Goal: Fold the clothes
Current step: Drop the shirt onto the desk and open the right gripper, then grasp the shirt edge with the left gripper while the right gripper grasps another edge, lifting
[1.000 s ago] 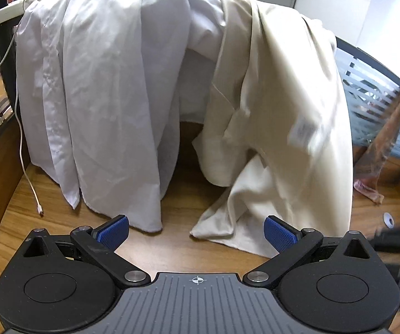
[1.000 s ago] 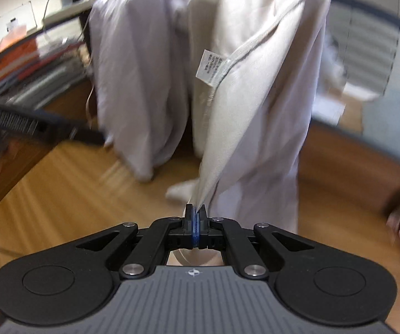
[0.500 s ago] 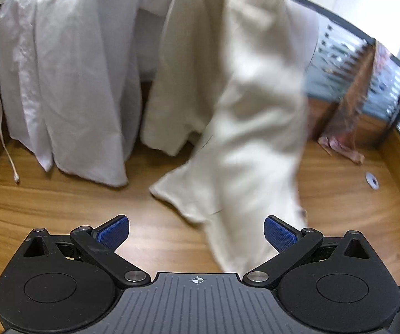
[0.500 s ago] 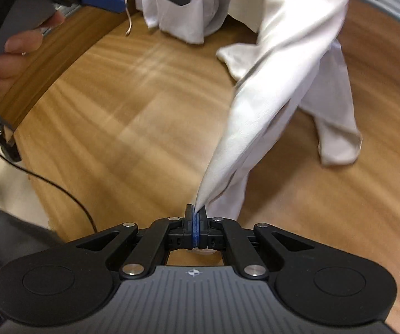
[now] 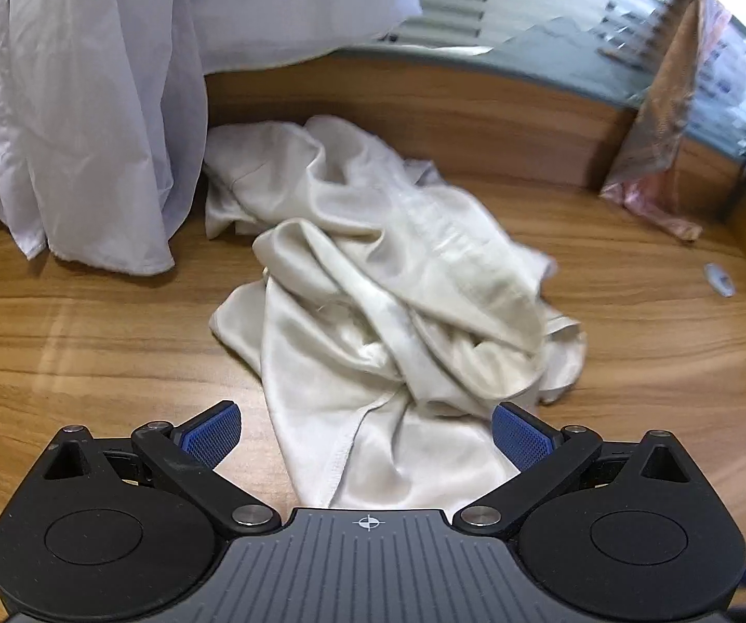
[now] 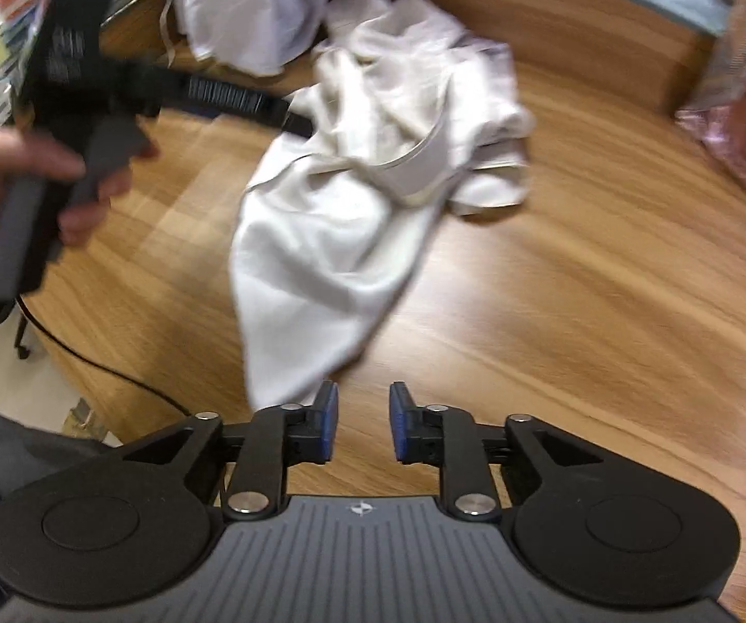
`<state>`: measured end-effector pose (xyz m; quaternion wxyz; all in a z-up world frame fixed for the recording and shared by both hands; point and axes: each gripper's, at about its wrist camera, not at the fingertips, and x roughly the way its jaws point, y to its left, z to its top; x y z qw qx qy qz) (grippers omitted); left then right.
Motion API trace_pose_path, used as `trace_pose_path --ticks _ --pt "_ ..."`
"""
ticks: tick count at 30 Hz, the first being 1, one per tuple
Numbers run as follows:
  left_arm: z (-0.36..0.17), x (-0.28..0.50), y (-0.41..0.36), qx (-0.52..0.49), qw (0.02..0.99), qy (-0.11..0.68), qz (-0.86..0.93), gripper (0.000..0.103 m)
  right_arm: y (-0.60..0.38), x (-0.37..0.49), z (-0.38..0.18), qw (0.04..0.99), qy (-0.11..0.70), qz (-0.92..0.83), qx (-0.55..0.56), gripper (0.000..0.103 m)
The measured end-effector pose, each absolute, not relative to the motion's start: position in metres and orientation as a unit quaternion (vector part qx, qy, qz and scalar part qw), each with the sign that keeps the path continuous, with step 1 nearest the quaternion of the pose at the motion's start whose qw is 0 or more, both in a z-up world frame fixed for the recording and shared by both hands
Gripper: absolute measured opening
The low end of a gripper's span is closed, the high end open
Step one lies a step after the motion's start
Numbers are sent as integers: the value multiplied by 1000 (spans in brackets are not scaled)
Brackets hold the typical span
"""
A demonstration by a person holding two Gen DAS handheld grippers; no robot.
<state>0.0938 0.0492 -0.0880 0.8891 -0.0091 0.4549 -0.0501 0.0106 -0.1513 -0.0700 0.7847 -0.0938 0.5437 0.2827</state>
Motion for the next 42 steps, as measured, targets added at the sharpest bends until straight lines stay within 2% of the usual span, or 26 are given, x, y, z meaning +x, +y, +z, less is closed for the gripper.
trace_pose_path --ticks 6,9,10,11,12,13,15,17,20,25,30,38,39,40,41,42 --pt "-116 103 40 2 886 463 -26 100 -200 22 -56 793 541 260 -105 31" --pt "-128 110 36 -1 881 473 -13 88 -220 31 -57 795 542 253 -105 32" --pt "-132 112 34 0 878 478 -8 81 -226 33 -58 795 542 252 -105 32" --pt "-136 114 32 4 875 485 -2 68 -231 35 -59 796 541 250 -105 32" --pt "-140 116 30 7 872 490 5 60 -236 36 -60 796 541 250 -106 32" --pt "-143 117 28 10 869 495 14 42 -241 38 -60 797 540 251 -107 32" --pt "-144 114 26 6 869 494 28 35 -245 45 -61 798 535 255 -110 32" --pt "-143 108 26 -5 872 489 37 18 -240 58 -62 801 525 264 -113 33" --pt "-137 94 28 -23 876 479 57 5 -232 77 -64 806 510 277 -118 33" --pt "-120 67 33 -38 885 456 81 3 -218 109 -67 812 485 298 -126 33" --pt "-96 49 43 -57 885 452 95 3 -147 157 -77 812 462 332 -129 34" --pt "-70 41 71 -45 887 450 93 3 -43 201 -116 789 481 345 -167 34" --pt "-67 42 76 -43 887 450 95 3 -36 204 -122 786 486 342 -170 31" --pt "-64 42 82 -41 886 450 98 3 -33 207 -125 783 492 342 -166 20" --pt "-61 42 88 -38 886 450 102 3 -32 209 -127 780 498 343 -161 5" --pt "-58 43 94 -36 886 450 106 3 -31 211 -129 776 505 344 -155 4"
